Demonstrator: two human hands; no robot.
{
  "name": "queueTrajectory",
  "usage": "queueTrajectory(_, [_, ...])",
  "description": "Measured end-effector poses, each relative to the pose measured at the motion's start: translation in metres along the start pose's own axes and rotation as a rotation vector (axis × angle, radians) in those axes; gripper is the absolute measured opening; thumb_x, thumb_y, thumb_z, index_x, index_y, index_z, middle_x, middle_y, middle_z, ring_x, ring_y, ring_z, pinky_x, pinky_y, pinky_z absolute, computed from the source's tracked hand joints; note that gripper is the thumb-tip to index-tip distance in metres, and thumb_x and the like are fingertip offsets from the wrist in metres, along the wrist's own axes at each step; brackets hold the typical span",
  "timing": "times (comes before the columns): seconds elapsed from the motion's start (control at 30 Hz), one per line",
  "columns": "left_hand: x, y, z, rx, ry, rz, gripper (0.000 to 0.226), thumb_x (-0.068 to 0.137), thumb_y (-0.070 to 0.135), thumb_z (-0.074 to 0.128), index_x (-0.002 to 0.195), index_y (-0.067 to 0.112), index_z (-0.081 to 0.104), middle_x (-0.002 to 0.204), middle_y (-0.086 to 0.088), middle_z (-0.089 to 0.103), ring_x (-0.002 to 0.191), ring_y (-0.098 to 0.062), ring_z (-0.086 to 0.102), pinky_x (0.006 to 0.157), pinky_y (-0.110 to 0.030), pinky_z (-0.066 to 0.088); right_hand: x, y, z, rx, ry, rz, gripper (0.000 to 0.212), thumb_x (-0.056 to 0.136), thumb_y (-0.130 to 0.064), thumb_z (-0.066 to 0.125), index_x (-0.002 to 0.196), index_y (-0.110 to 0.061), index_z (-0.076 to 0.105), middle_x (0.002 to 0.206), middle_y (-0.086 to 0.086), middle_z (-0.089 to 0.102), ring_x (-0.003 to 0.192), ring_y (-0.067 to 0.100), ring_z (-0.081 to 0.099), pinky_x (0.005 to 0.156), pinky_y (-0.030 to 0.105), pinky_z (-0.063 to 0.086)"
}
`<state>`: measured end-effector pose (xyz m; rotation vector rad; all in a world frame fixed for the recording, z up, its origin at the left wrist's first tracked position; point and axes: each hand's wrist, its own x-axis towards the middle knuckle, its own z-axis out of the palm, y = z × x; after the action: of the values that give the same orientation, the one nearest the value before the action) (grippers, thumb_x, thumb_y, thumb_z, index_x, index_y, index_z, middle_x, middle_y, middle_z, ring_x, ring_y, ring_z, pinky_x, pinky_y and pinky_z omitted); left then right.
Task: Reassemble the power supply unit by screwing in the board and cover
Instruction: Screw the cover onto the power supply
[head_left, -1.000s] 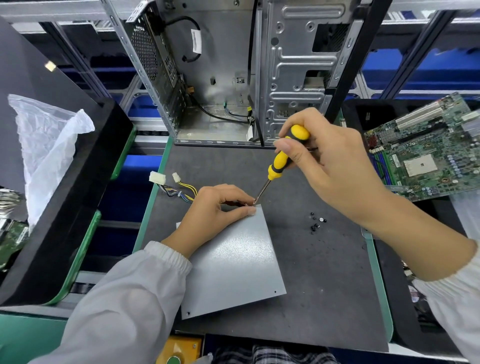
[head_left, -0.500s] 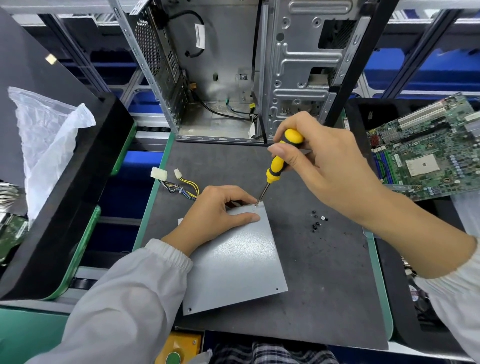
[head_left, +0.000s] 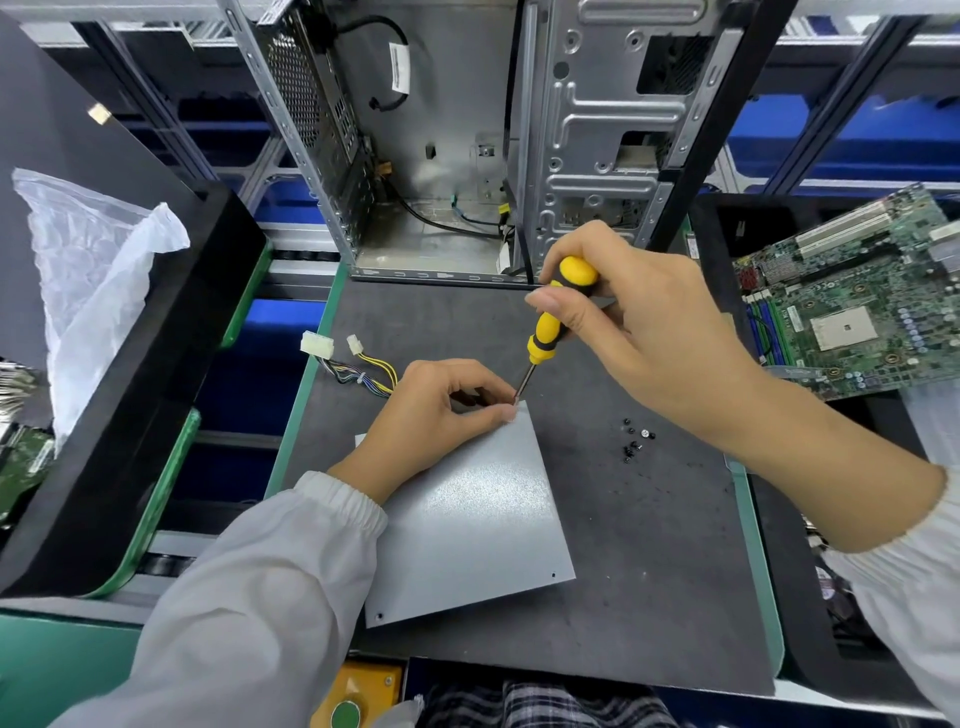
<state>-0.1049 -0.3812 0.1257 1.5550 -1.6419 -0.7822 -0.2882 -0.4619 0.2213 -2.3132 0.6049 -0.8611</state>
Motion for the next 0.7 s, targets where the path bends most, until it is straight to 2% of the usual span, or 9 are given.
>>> queueTrajectory(0.1, [0.002,0.001,0.003,-0.014,0.028,-0.025,0.006,0.078,0.012,0.081,0.079,0.01,0.076,0.08,0.0,0.072,0.077,-0.015,0.067,0.078,-0.038,0.054,0.007,-0.005,-0.003,-0.121,-0.017,-0.004,0.037,0.092,-0.042,0.055,0.082,-0.008,0.046,0.063,-0.007,0.046,0.06,0.013,0.053,0.054,0.024,0.041])
queueTrajectory(0.2, [0.003,0.001,0.006,-0.001,0.034,-0.024,0.006,0.079,0.013,0.081,0.077,0.011,0.075,0.078,0.002,0.07,0.075,-0.014,0.065,0.076,-0.035,0.053,0.023,-0.014,-0.007,-0.669,-0.077,0.006,0.061,0.082,-0.072,0.035,0.065,-0.014,0.032,0.053,-0.002,0.034,0.055,0.024,0.039,0.049,0.03,0.025])
queueTrajectory(0.27, [0.003,0.001,0.006,0.01,0.037,-0.014,0.006,0.08,0.013,0.08,0.078,0.009,0.076,0.078,0.001,0.07,0.074,-0.014,0.064,0.073,-0.031,0.052,0.038,-0.022,-0.011,-0.947,-0.198,0.02,0.067,0.076,-0.078,0.018,0.064,-0.015,0.037,0.059,0.0,0.039,0.058,0.027,0.046,0.049,0.029,0.021])
queueTrajectory(0.33, [0.003,0.001,0.006,0.012,0.048,-0.007,0.007,0.08,0.011,0.08,0.078,0.007,0.075,0.078,0.0,0.07,0.073,-0.014,0.064,0.072,-0.028,0.05,0.048,-0.025,-0.019,-0.888,-0.38,-0.044,0.058,0.084,-0.069,0.031,0.095,-0.015,0.051,0.089,0.003,0.046,0.074,0.031,0.055,0.054,0.034,0.033])
queueTrajectory(0.37, [0.003,0.001,0.006,0.006,0.051,-0.01,0.008,0.08,0.011,0.08,0.076,0.006,0.075,0.078,0.0,0.07,0.073,-0.015,0.064,0.071,-0.028,0.05,0.051,-0.028,-0.024,-0.755,-0.496,-0.05,0.043,0.089,-0.055,0.045,0.111,-0.018,0.047,0.102,0.004,0.043,0.082,0.032,0.056,0.061,0.039,0.041])
queueTrajectory(0.47, [0.002,0.0,0.006,-0.005,0.049,-0.025,0.008,0.08,0.01,0.08,0.076,0.005,0.074,0.078,-0.002,0.07,0.074,-0.018,0.065,0.071,-0.033,0.052,0.056,-0.04,-0.034,-0.571,-0.72,-0.108,0.015,0.092,-0.017,0.057,0.106,-0.02,0.052,0.105,-0.002,0.043,0.091,0.02,0.049,0.08,0.043,0.043])
queueTrajectory(0.53, [0.002,0.001,0.005,-0.008,0.04,-0.023,0.006,0.08,0.01,0.08,0.079,0.006,0.075,0.08,-0.002,0.071,0.077,-0.02,0.066,0.074,-0.038,0.053,0.06,-0.045,-0.031,-0.677,-0.729,-0.107,0.012,0.096,-0.026,0.053,0.102,-0.017,0.055,0.1,0.0,0.046,0.092,0.019,0.046,0.082,0.041,0.043])
queueTrajectory(0.6, [0.002,0.003,0.006,-0.022,0.054,-0.008,0.006,0.079,0.009,0.081,0.08,0.007,0.075,0.082,-0.001,0.071,0.078,-0.019,0.067,0.076,-0.039,0.054,0.063,-0.046,-0.023,-0.865,-0.682,-0.057,0.039,0.095,-0.048,0.043,0.092,-0.01,0.05,0.083,0.006,0.047,0.082,0.026,0.046,0.071,0.039,0.043])
queueTrajectory(0.7, [0.003,0.005,0.007,-0.024,0.119,0.011,0.012,0.076,0.011,0.083,0.073,0.007,0.073,0.076,0.001,0.069,0.074,-0.017,0.064,0.073,-0.039,0.052,0.063,-0.051,-0.016,-1.113,-0.512,-0.096,0.066,0.088,-0.066,0.025,0.066,-0.004,0.032,0.059,0.003,0.027,0.052,0.023,0.032,0.051,0.03,0.024])
